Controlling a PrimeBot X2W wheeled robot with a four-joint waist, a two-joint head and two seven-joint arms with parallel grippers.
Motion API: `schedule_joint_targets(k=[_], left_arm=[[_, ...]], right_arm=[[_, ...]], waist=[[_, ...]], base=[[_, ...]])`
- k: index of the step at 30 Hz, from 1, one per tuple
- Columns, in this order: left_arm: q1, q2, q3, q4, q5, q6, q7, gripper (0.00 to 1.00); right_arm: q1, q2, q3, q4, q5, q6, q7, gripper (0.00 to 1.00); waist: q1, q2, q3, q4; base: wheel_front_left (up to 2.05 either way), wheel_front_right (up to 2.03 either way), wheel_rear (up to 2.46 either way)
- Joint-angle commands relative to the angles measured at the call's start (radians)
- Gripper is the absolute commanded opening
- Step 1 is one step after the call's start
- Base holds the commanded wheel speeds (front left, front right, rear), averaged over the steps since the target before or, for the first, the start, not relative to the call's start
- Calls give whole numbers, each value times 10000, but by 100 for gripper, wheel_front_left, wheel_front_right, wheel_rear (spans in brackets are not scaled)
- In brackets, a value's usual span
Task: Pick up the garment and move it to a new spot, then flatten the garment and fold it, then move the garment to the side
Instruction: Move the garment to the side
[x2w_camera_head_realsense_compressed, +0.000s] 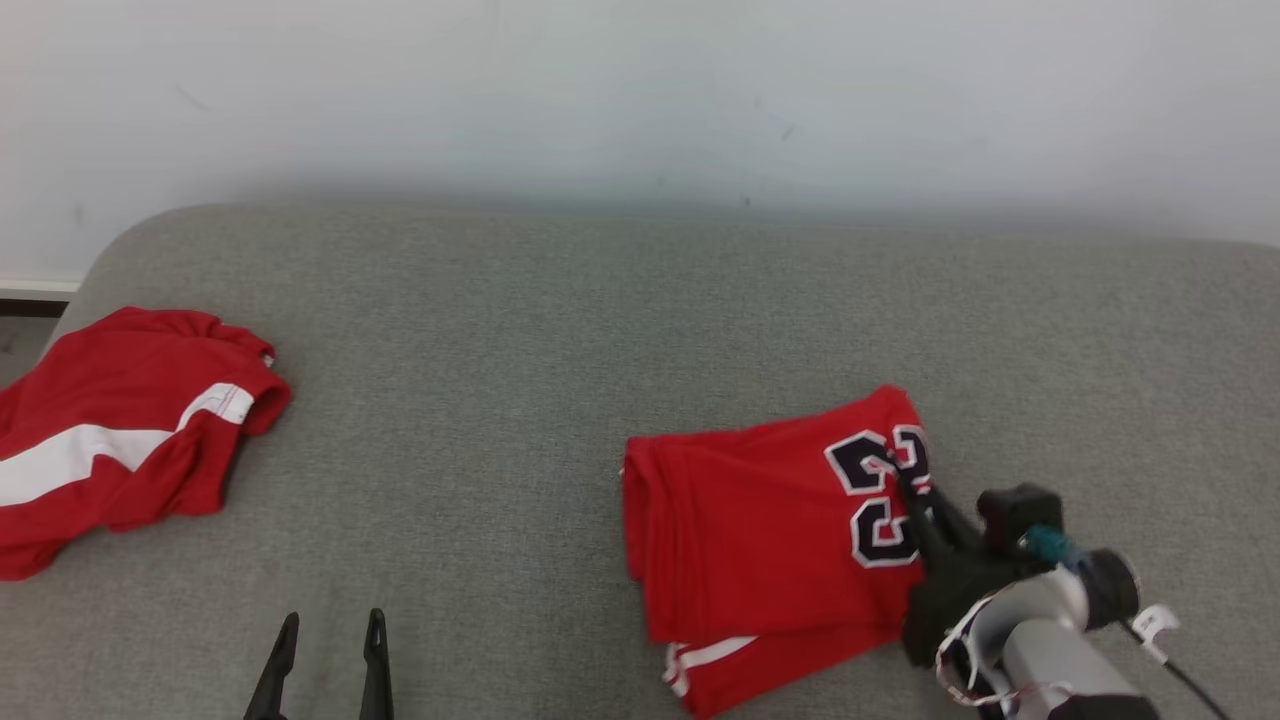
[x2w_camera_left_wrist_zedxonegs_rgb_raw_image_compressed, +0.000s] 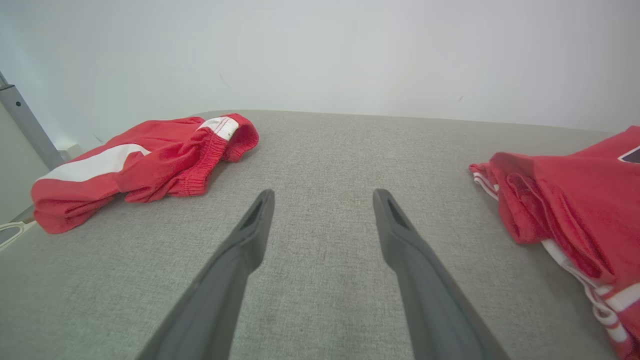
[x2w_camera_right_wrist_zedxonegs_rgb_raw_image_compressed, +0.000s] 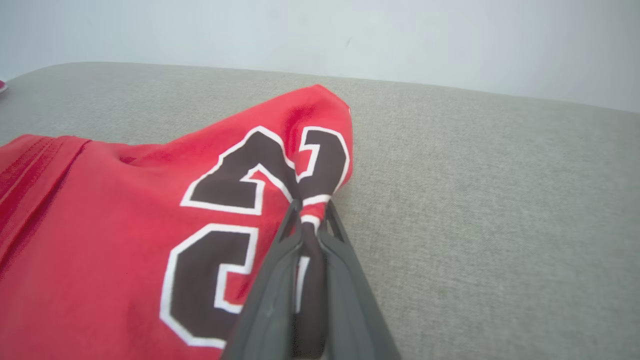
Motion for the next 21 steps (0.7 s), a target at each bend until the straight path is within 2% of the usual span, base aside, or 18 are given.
schedule_joint_targets(k=[1,10,11,21], left_arm=[[-167,8,33,-42,-29,-5,-27,100],[-564,3,219,-225,-43,-88,-26,100],[-564,3,219,-225,-43,-88,-26,100],[-1331,41,487,-543,361,-341,-27,100]], right_arm=[[-269,-211,-109,-117,-184,-16,-6,0],[-1730,-1553,45,-55,-892,-16,-6,0],[-1730,-1553,45,-55,-892,-16,-6,0],[-3585,-3058,391,570,-1240,-16,-6,0]], waist=[[-1,-2,167,-221],[-1,-2,955,-927],[-1,-2,955,-927],[-1,-2,2204,-1373]], base=[[0,0,0],[0,0,0],[0,0,0],[0,0,0]])
